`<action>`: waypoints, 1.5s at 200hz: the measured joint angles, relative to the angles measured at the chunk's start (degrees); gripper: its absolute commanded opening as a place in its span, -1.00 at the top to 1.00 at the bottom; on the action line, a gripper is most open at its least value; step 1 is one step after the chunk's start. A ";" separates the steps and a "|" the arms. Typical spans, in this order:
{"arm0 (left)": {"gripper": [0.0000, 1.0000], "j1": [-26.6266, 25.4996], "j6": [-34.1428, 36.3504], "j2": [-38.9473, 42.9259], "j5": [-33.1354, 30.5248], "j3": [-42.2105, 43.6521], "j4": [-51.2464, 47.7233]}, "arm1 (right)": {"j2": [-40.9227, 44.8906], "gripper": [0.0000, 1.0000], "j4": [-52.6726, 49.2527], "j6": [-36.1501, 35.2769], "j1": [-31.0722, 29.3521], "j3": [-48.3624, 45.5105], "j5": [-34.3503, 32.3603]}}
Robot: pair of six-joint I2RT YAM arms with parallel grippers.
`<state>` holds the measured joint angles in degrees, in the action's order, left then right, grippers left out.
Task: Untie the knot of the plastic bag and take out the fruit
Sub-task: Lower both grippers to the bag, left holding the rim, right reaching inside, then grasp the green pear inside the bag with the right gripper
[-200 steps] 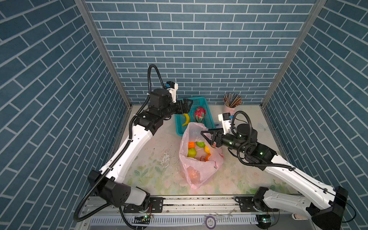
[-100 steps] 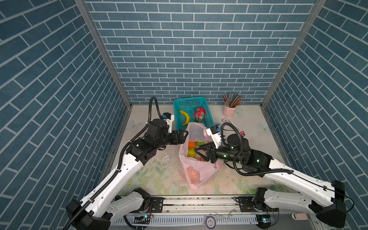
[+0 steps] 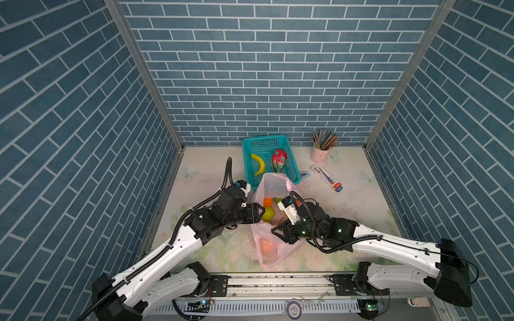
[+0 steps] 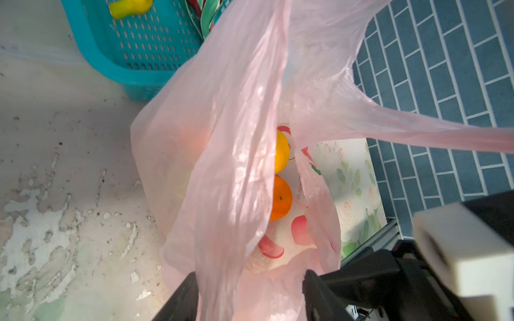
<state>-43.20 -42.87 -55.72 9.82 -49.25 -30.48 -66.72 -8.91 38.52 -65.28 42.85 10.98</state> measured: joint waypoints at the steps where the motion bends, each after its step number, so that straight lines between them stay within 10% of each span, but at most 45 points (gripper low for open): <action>1: -0.14 -0.07 -0.02 0.00 -0.02 0.07 0.00 | -0.04 0.28 -0.04 0.09 -0.02 -0.09 0.04; 74: -0.55 -7.48 -5.29 0.66 -4.57 7.61 -0.37 | -6.36 0.30 0.24 1.16 -5.75 -4.07 6.16; 156: 0.20 -9.33 -8.26 1.03 -6.14 14.84 0.81 | -0.96 0.09 -0.98 2.64 -6.93 -3.89 2.16; 300: 0.45 -10.14 -9.11 4.92 -7.26 15.28 -0.59 | -16.52 -0.14 6.43 15.69 -0.07 4.50 -20.31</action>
<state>-53.34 -51.99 -50.81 2.57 -33.98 -31.07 -83.24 -2.48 54.22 -65.34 47.35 -9.32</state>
